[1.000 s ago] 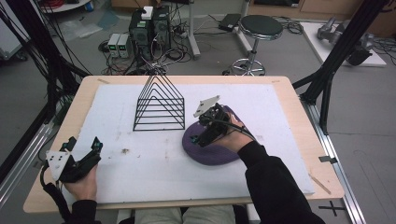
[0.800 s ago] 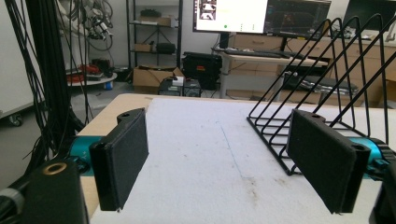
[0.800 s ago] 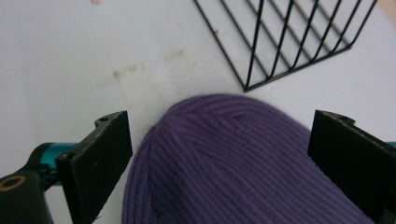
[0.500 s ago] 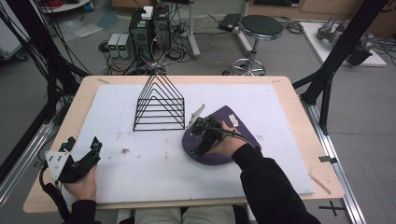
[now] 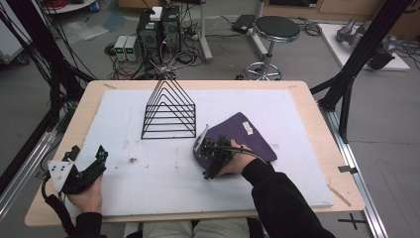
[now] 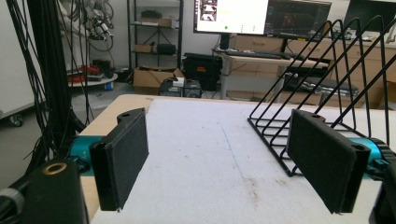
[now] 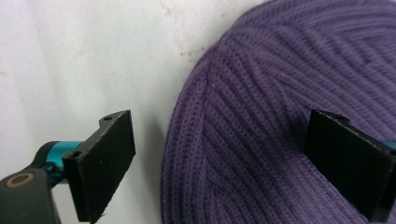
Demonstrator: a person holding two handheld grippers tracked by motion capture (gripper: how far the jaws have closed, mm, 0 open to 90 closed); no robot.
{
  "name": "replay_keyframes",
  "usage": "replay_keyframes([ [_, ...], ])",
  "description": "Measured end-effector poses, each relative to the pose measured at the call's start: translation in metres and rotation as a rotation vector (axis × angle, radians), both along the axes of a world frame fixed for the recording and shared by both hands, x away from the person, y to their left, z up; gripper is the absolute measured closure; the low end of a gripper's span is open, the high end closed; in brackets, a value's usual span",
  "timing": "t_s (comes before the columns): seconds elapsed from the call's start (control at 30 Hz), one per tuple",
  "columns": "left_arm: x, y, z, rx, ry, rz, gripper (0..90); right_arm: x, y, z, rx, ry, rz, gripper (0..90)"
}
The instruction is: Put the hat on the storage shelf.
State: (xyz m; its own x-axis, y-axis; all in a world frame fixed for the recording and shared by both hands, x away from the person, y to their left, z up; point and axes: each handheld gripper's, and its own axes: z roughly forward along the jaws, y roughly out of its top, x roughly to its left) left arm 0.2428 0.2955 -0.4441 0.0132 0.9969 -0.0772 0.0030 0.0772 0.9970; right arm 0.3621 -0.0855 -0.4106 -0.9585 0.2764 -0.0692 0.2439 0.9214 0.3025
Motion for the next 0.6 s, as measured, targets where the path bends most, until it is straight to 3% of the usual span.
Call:
replay_keyframes([
  [0.17, 0.0000, 0.0000, 0.0000, -0.002, -0.002, -0.001, 21.2, 0.0003, 0.0009, -0.0021, -0.015, -0.008, 0.013, 7.9],
  [0.23, -0.0001, 0.0000, 0.0000, -0.001, -0.002, -0.004, 21.4, -0.0019, 0.0014, -0.0039, -0.046, -0.024, 0.020, 8.7],
  [0.3, -0.0003, -0.0003, 0.0000, 0.004, -0.004, -0.005, 21.9, -0.0033, 0.0012, -0.0049, -0.073, -0.058, 0.059, 13.8],
  [0.53, 0.0000, -0.0007, -0.0001, 0.002, -0.005, -0.009, 21.9, 0.0028, -0.0080, 0.0013, -0.046, -0.063, 0.052, 44.0],
  [0.57, 0.0000, -0.0006, -0.0001, 0.002, -0.006, -0.010, 22.0, 0.0018, -0.0080, 0.0014, -0.060, -0.085, 0.060, 51.4],
  [0.6, -0.0001, -0.0004, -0.0001, 0.003, -0.004, -0.009, 22.0, 0.0018, -0.0080, 0.0014, -0.060, -0.085, 0.060, 51.4],
])
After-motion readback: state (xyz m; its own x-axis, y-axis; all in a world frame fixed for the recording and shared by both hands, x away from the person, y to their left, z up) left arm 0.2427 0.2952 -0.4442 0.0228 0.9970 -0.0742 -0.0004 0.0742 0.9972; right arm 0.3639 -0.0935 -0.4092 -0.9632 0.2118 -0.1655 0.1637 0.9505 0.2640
